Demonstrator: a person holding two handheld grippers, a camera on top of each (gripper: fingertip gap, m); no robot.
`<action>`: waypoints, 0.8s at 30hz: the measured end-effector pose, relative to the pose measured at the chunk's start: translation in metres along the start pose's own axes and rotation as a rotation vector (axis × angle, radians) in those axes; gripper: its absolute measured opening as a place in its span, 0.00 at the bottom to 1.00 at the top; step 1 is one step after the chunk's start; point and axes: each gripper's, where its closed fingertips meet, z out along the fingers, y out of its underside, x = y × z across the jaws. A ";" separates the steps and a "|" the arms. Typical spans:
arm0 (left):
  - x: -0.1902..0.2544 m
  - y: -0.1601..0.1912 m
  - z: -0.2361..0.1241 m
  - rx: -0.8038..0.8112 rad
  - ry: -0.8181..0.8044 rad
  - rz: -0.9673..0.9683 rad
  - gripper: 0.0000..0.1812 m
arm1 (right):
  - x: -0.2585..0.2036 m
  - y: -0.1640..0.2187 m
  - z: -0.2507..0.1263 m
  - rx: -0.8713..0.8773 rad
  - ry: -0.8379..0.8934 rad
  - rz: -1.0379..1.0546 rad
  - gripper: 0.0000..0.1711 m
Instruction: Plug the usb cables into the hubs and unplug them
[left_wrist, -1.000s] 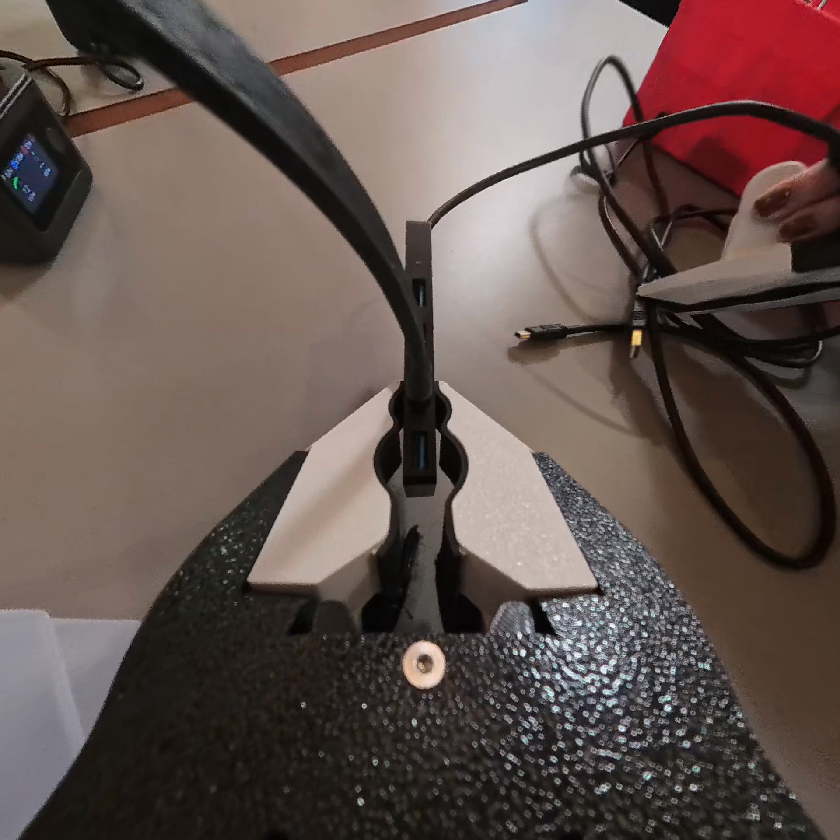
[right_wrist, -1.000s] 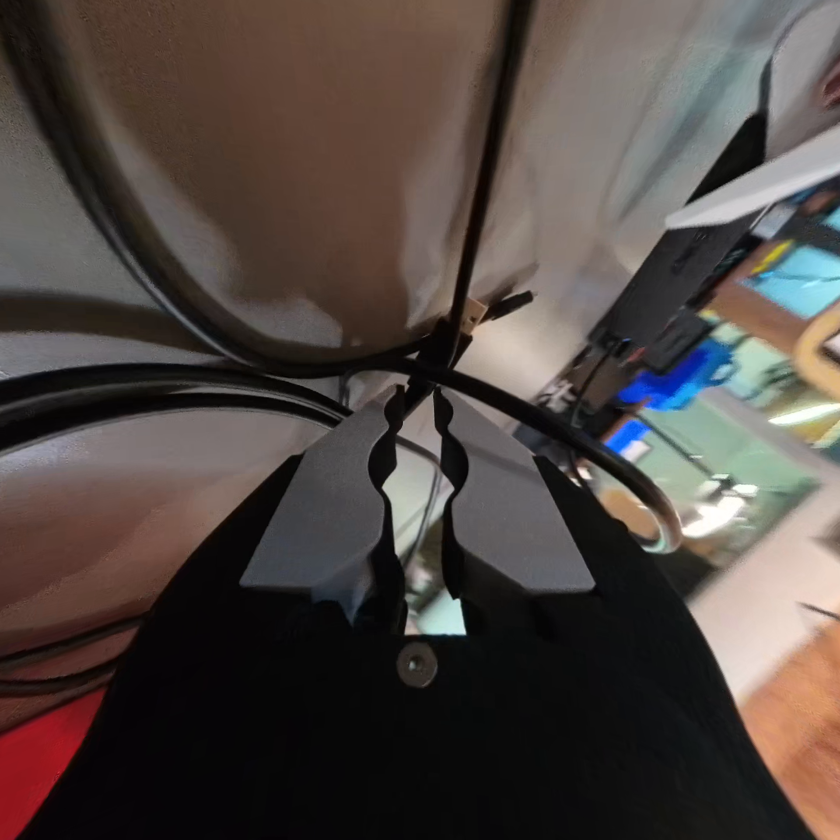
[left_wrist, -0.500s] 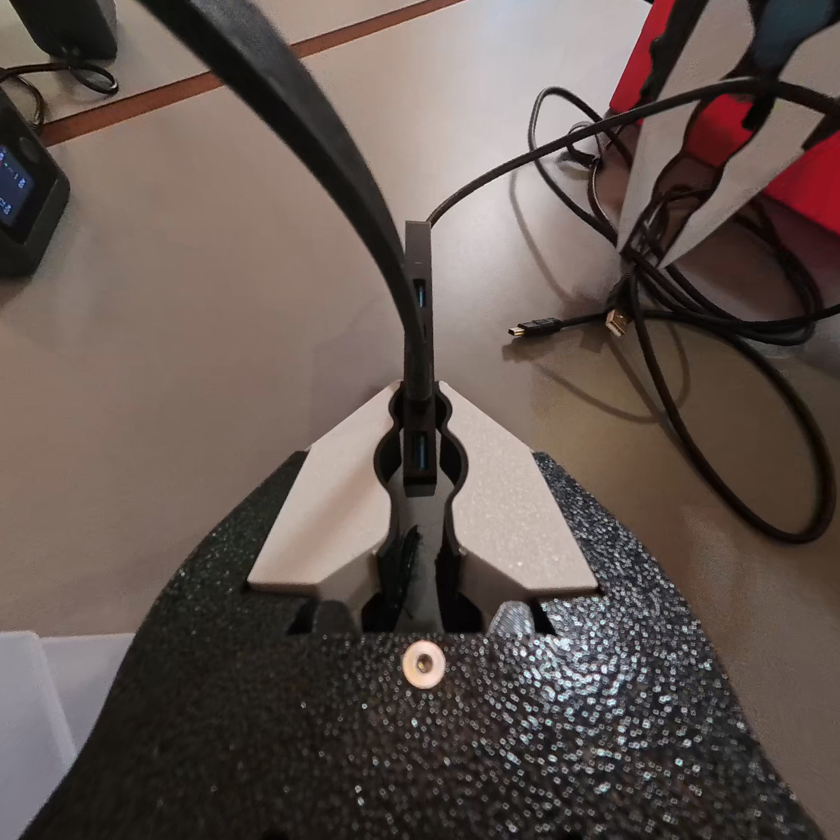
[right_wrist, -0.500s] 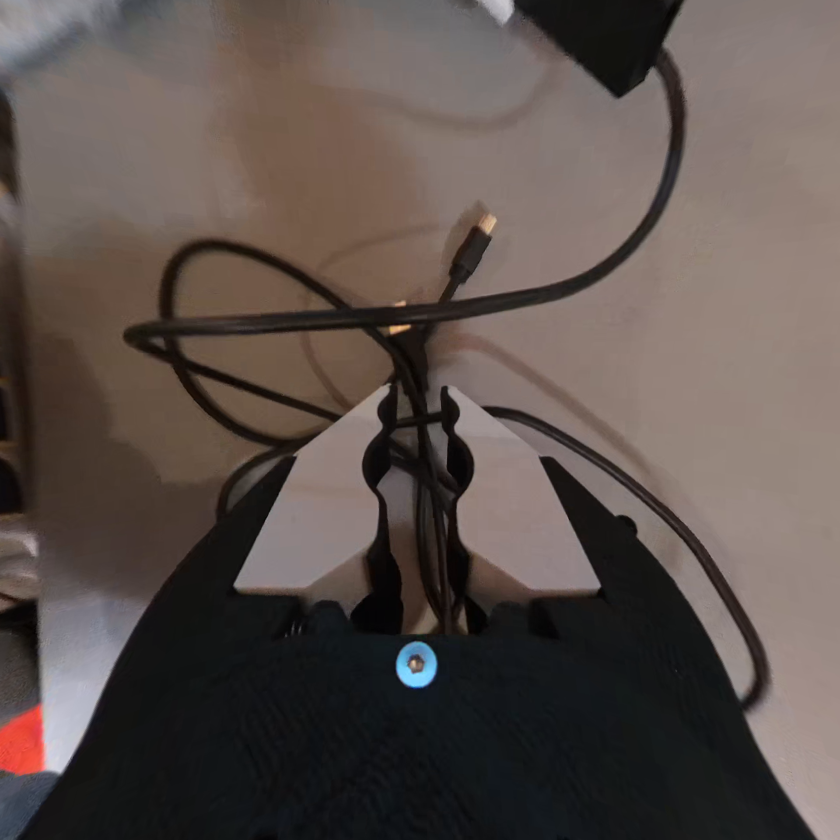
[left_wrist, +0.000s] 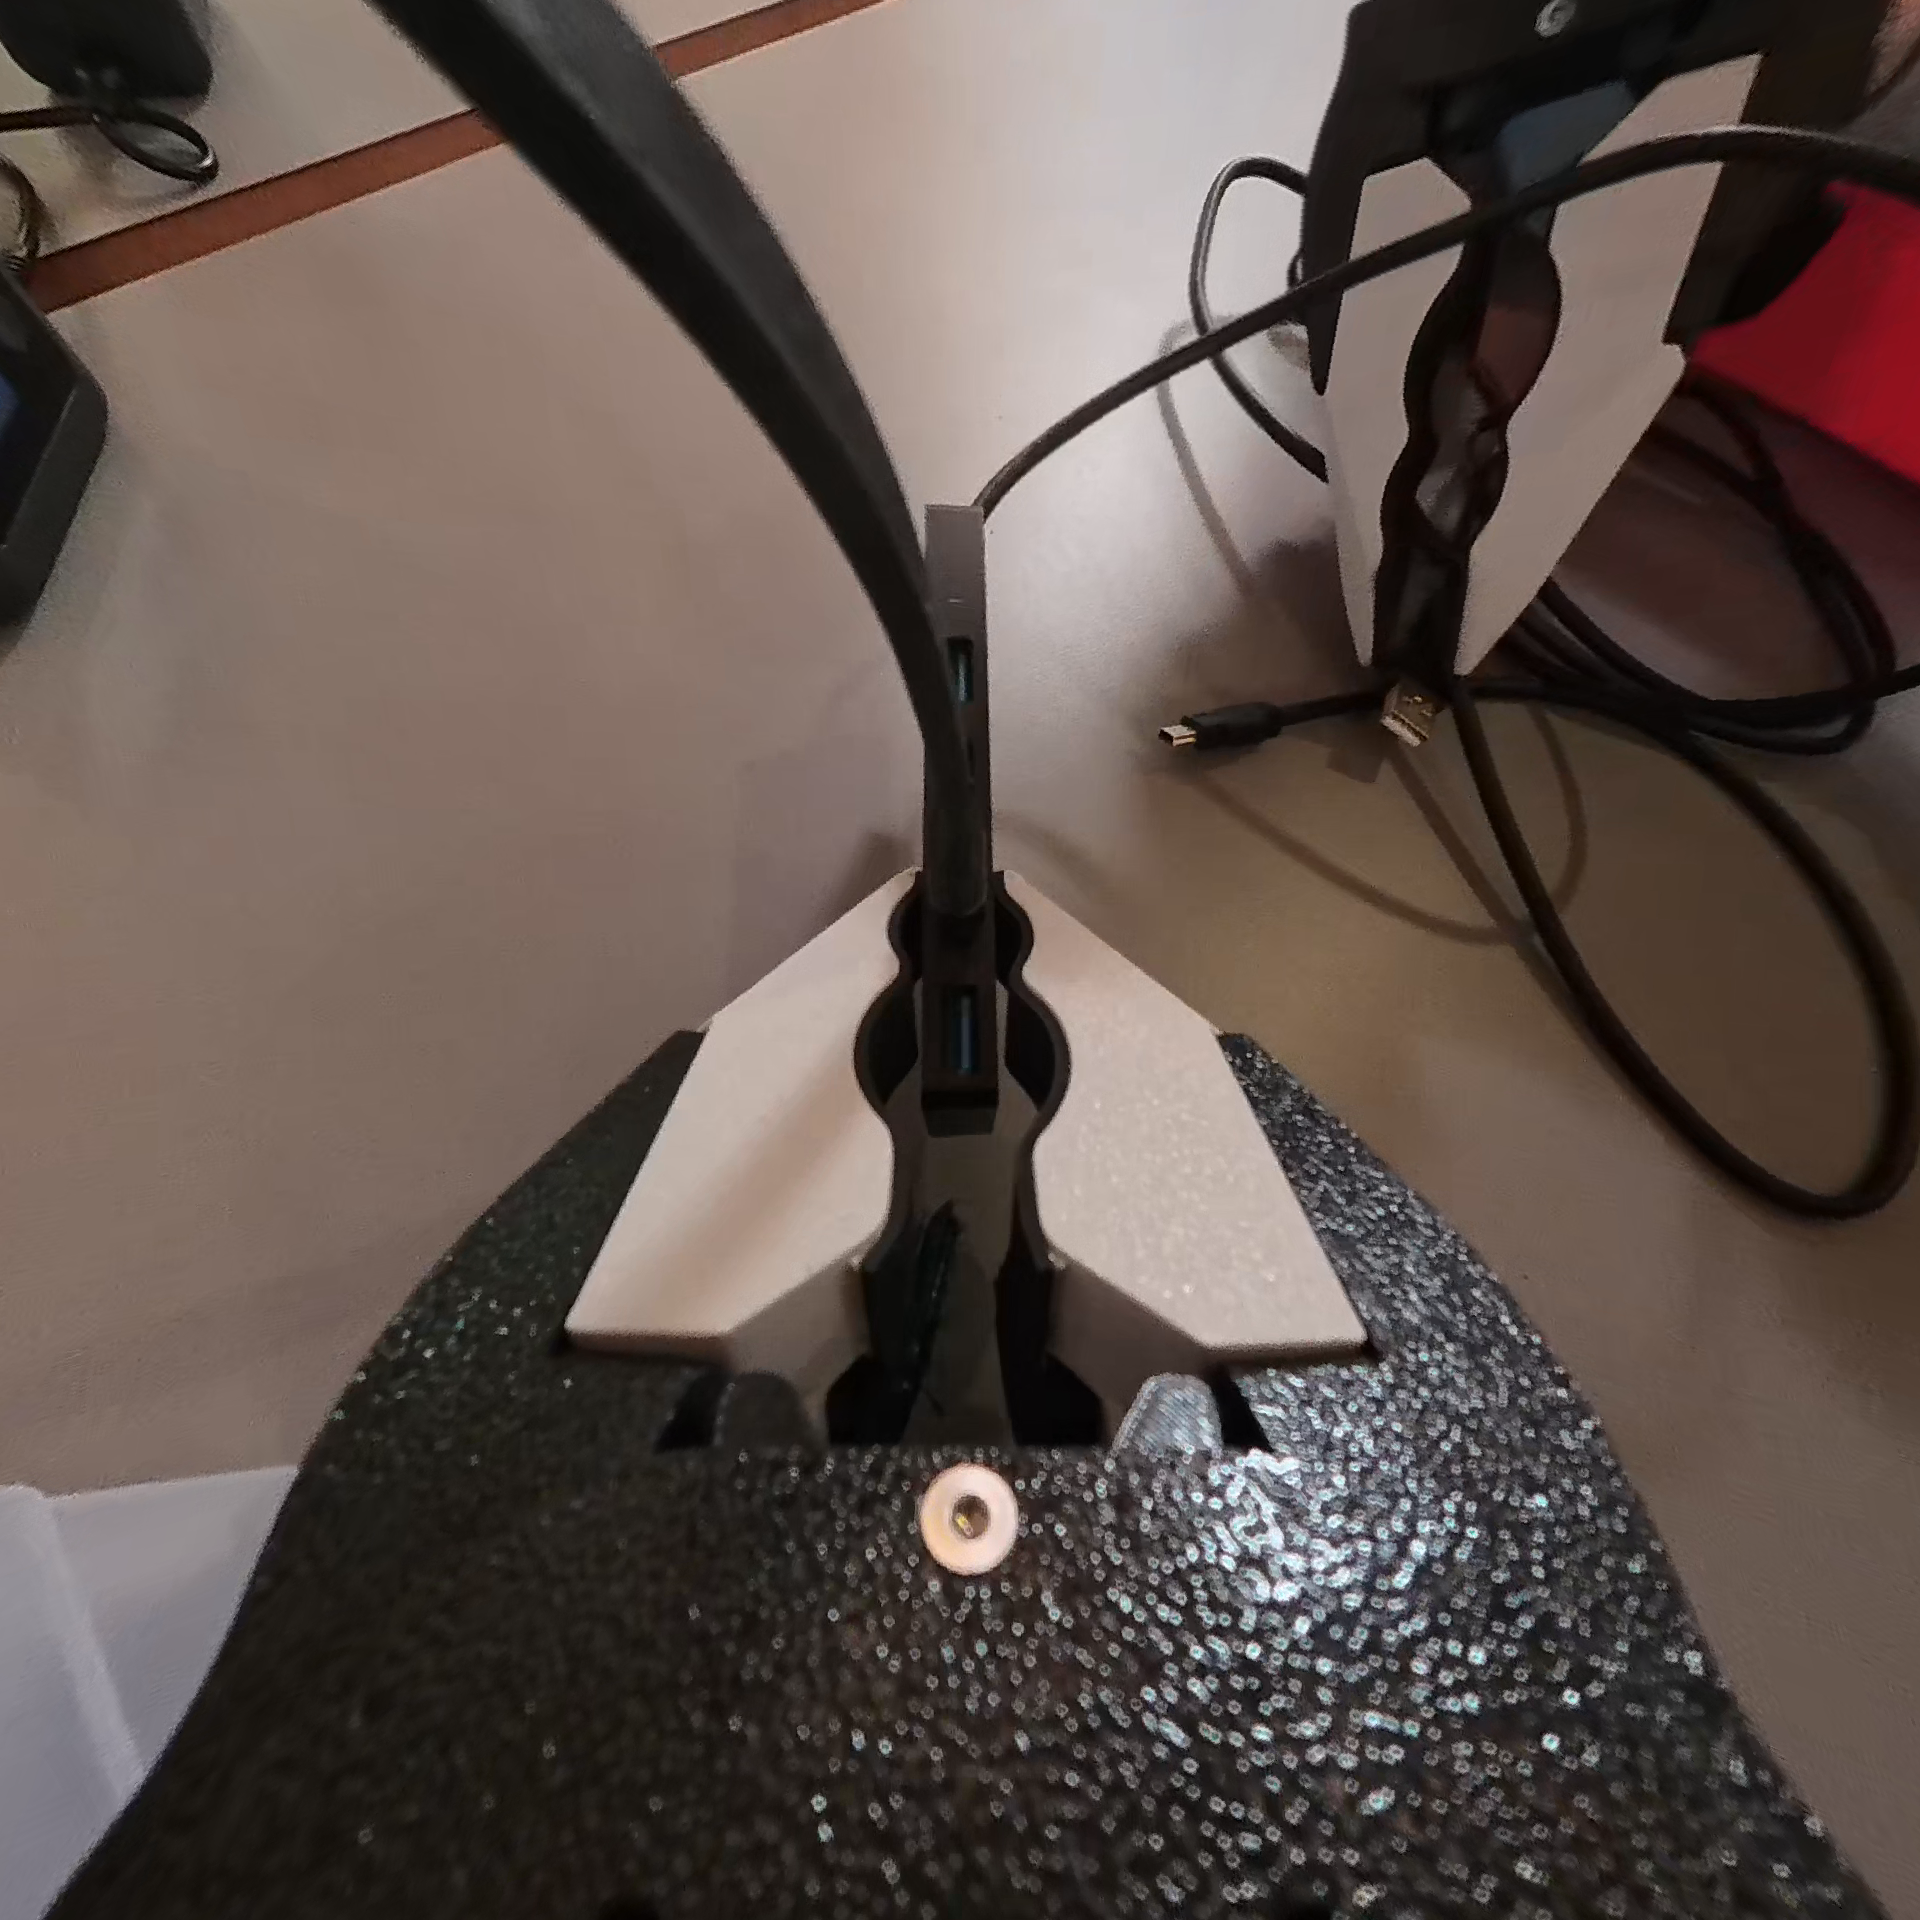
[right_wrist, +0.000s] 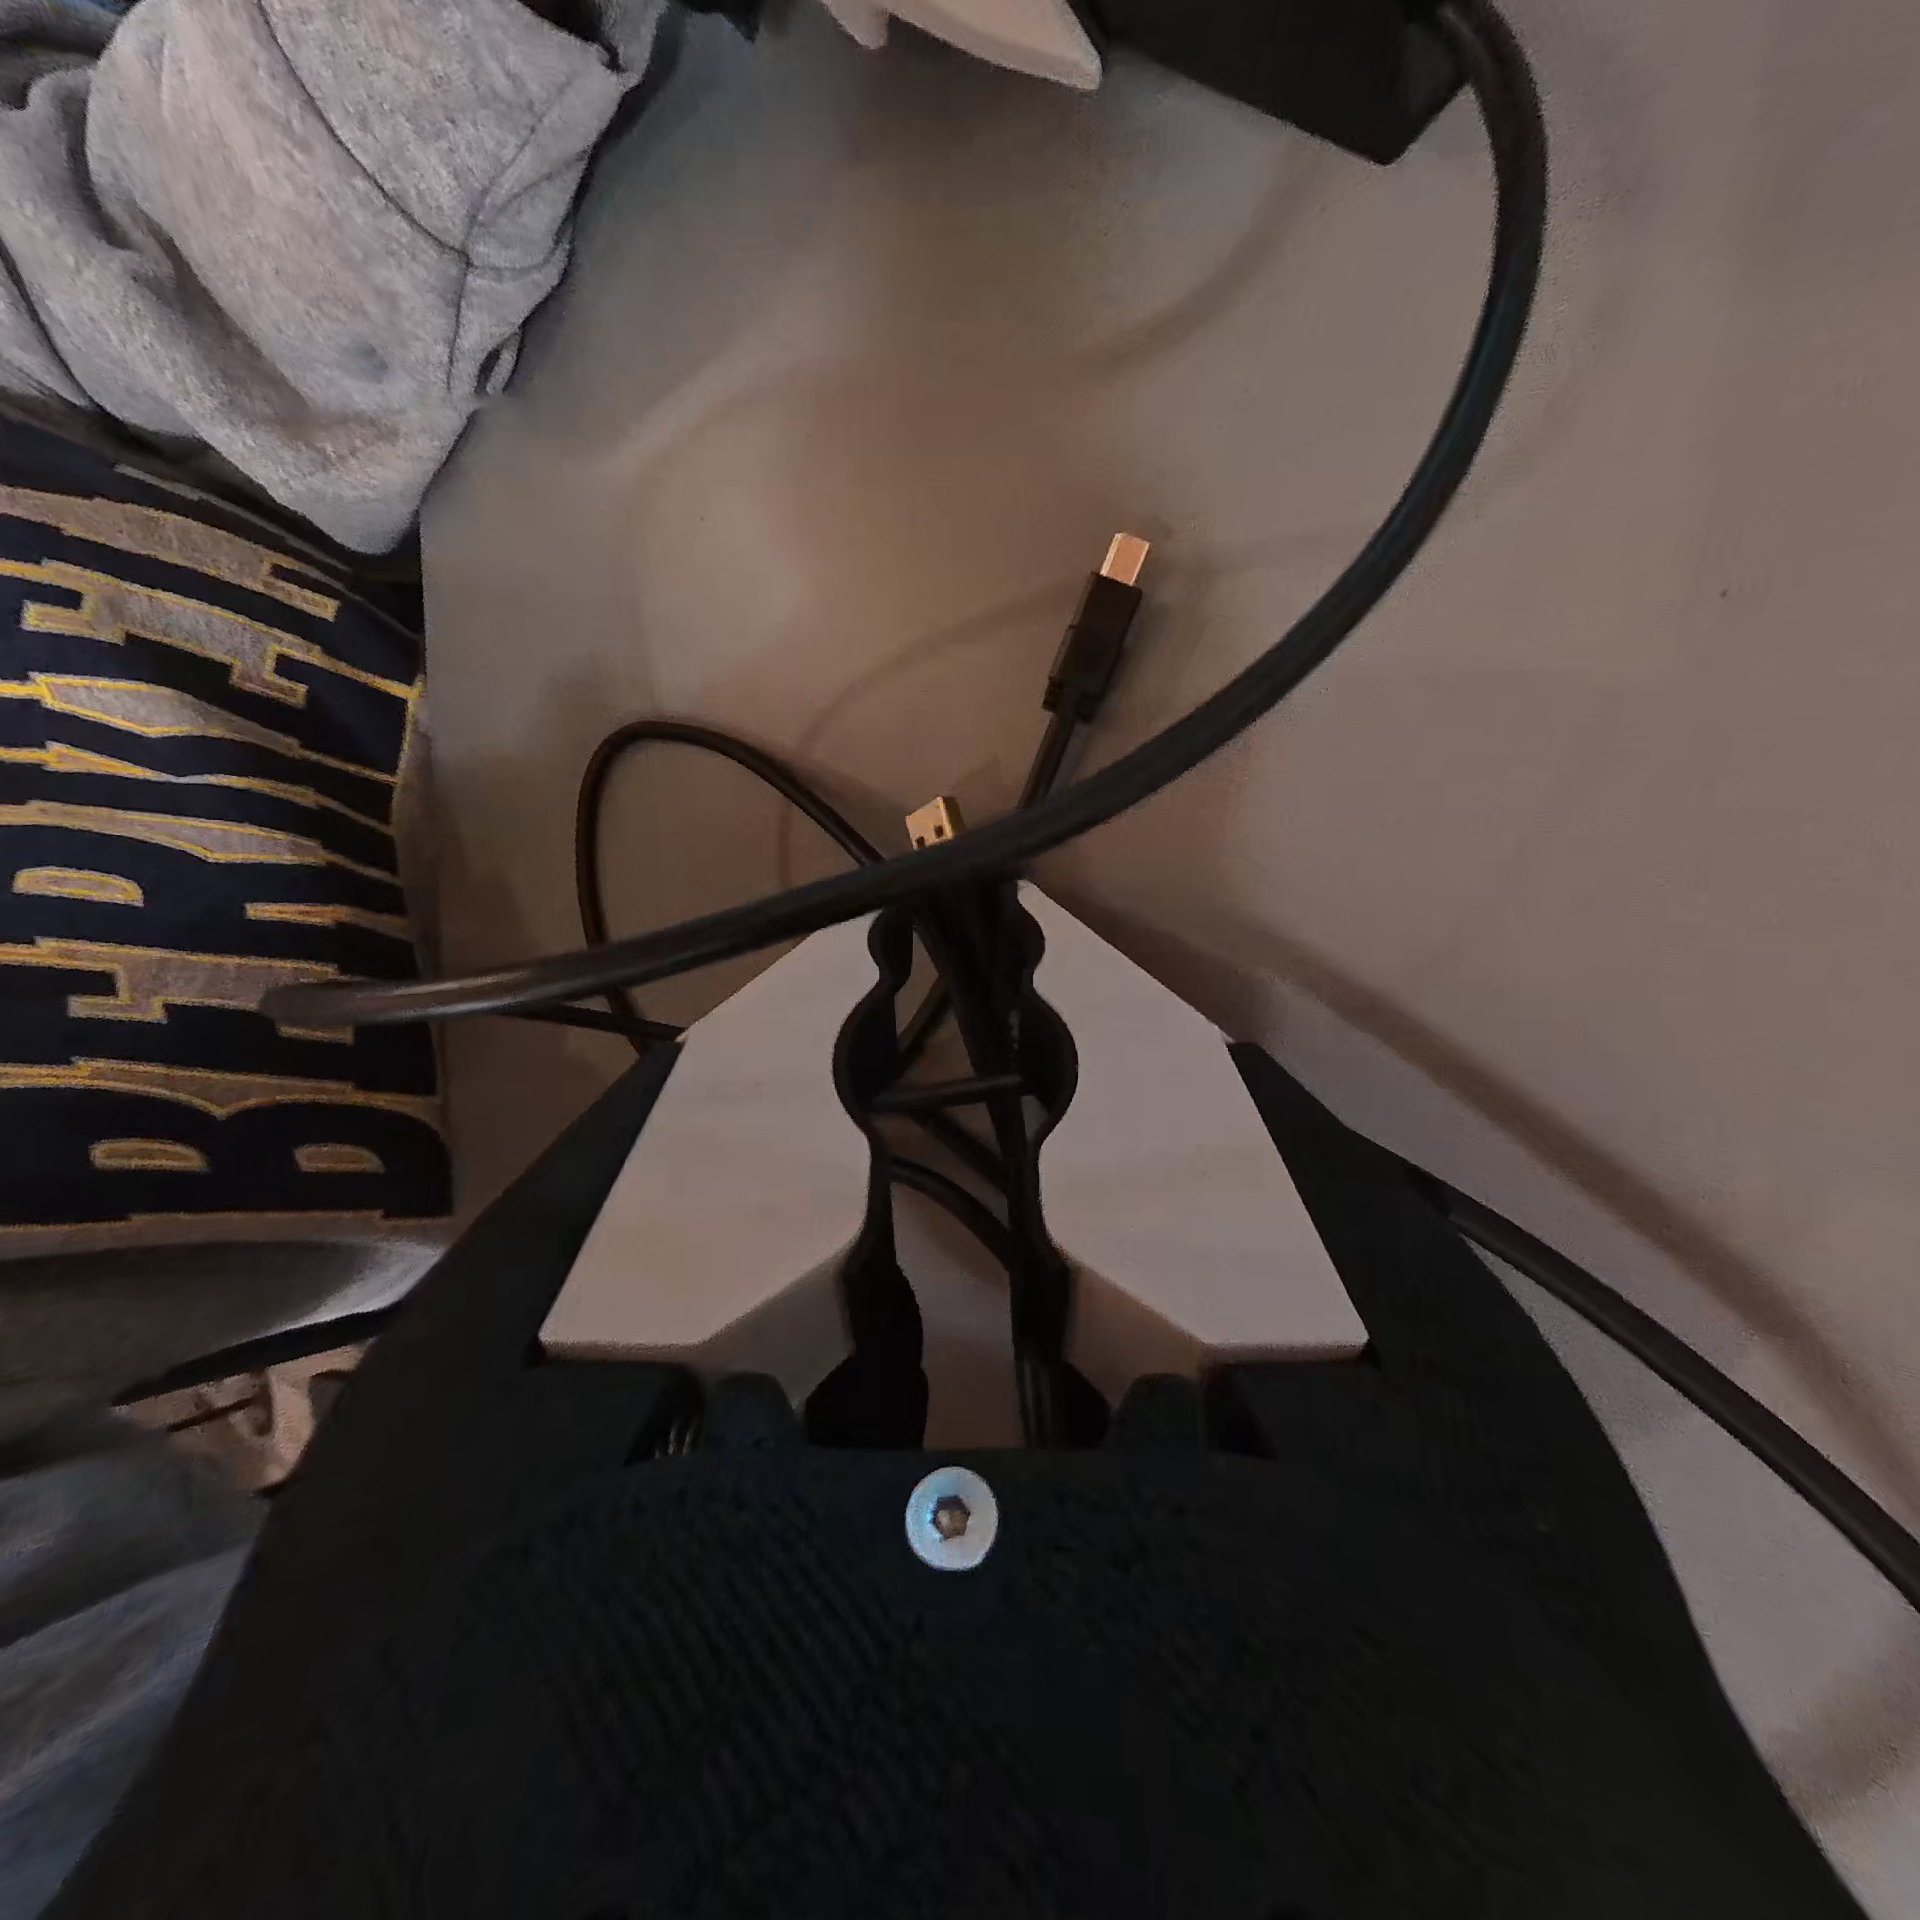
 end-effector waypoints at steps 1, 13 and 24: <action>0.000 0.000 0.000 -0.001 0.001 0.001 0.05 | 0.001 0.000 0.000 -0.002 -0.004 0.018 0.09; 0.003 0.003 0.002 -0.022 0.002 0.022 0.05 | -0.002 0.012 0.007 -0.136 0.122 -0.056 0.08; 0.005 0.002 0.004 -0.025 -0.005 0.042 0.05 | 0.022 0.025 -0.041 -0.286 0.775 -0.384 0.04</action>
